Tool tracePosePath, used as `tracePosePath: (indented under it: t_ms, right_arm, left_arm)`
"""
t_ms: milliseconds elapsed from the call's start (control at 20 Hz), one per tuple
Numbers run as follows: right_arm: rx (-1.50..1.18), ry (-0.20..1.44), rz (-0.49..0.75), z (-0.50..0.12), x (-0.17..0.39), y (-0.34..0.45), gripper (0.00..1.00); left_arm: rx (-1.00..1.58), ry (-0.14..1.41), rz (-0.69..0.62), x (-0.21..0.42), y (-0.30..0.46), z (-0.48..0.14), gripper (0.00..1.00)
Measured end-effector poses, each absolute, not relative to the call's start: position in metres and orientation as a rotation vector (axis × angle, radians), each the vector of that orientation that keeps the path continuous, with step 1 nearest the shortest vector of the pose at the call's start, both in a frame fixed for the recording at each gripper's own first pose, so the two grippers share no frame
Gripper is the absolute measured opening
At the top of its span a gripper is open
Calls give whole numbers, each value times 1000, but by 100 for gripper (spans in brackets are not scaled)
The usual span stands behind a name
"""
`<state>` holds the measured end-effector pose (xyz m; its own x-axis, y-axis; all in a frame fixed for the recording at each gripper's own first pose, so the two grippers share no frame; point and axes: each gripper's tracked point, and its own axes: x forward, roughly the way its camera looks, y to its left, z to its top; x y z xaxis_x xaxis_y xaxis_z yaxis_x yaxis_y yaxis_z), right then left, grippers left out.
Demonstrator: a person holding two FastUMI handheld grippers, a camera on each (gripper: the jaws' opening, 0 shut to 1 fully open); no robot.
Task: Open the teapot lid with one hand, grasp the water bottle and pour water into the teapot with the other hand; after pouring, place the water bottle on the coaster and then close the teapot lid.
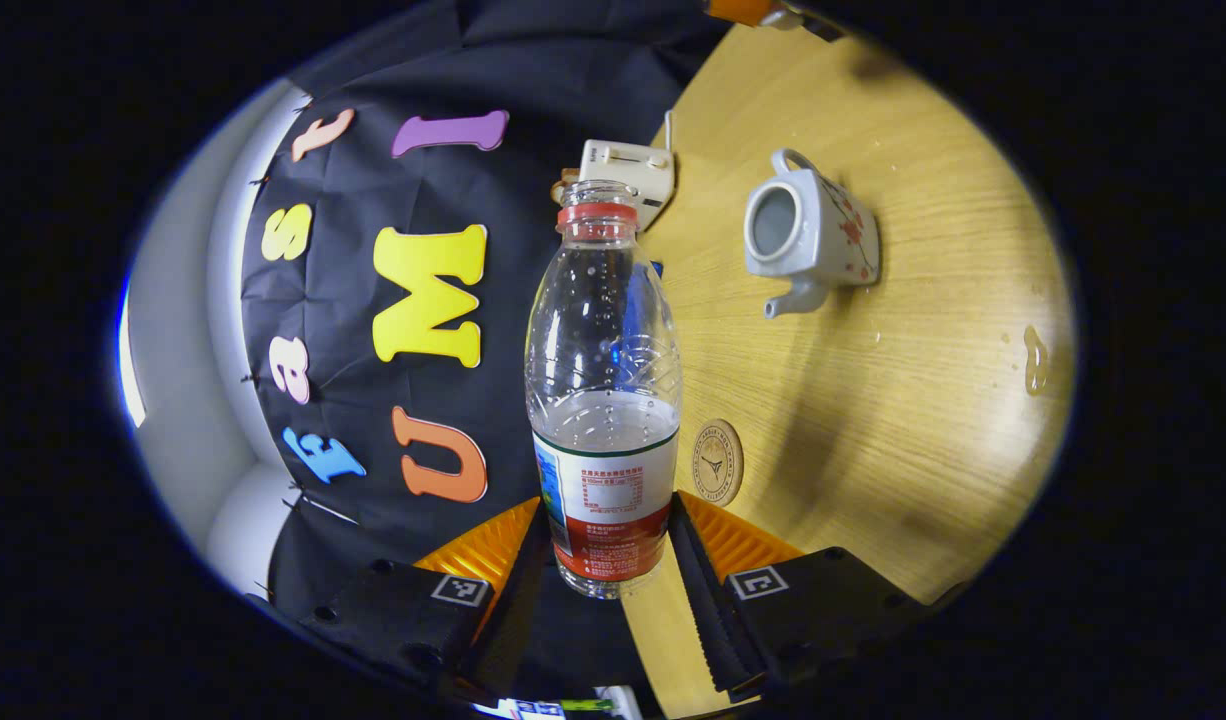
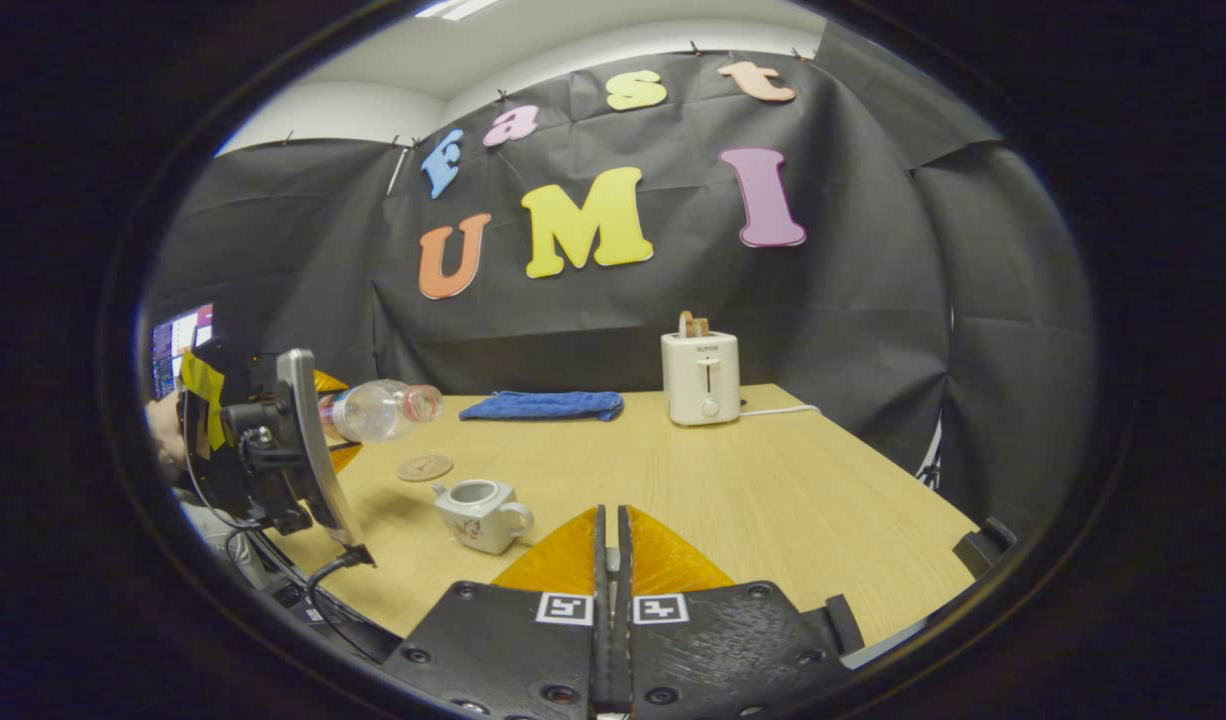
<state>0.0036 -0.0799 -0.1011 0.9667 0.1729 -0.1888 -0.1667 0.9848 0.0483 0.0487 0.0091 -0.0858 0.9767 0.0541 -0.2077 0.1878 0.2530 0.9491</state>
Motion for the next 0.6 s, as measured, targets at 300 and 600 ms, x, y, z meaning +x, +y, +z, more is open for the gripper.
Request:
tracePosePath:
  t_ms: [300,600]
  right_arm:
    - [8,179,186,-90,2,-65,0]
    - [-5,174,205,-85,-1,-51,0]
  left_arm:
    - [780,224,-69,40,21,-80,72]
    - [387,212,-63,33,18,-75,72]
